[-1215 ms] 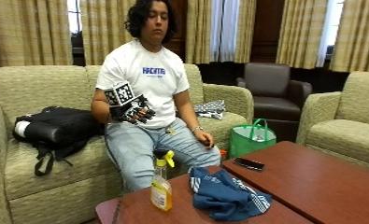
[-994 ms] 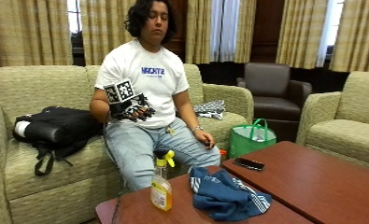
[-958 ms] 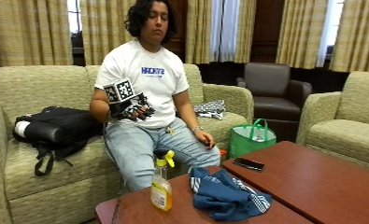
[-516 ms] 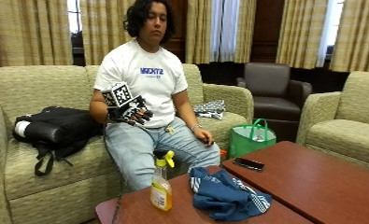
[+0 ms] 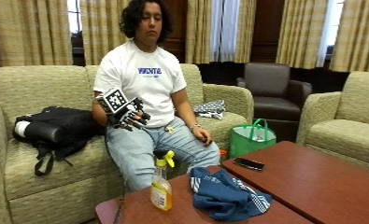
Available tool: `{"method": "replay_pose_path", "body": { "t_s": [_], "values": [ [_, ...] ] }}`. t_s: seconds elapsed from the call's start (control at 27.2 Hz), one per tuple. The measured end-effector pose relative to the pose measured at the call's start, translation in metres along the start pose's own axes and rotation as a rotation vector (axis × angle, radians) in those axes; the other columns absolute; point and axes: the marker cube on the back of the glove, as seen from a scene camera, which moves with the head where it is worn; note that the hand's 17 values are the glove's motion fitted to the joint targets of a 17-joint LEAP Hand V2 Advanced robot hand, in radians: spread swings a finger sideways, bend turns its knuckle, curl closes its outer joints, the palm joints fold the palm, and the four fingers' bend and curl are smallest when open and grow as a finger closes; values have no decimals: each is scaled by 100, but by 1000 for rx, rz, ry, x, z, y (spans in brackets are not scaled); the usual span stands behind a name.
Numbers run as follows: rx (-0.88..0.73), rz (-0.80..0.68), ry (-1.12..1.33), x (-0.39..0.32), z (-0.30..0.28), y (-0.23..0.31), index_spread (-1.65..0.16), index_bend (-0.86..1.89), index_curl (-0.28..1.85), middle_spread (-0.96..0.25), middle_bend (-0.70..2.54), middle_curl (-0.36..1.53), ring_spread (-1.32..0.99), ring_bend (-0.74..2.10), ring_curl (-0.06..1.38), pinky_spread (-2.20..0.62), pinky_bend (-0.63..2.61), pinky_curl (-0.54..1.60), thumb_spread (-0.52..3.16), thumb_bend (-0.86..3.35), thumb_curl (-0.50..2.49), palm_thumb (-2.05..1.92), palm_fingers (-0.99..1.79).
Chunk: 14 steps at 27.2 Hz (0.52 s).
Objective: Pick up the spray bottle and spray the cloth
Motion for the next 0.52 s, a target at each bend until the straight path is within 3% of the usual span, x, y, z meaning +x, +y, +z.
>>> {"method": "replay_pose_path", "body": {
  "t_s": [0.52],
  "values": [
    [28,147,-229,42,67,9,-41,16,30,-14,19,30,-14,35,28,14,20,29,105,-1,28,60,61]
  ]
}}
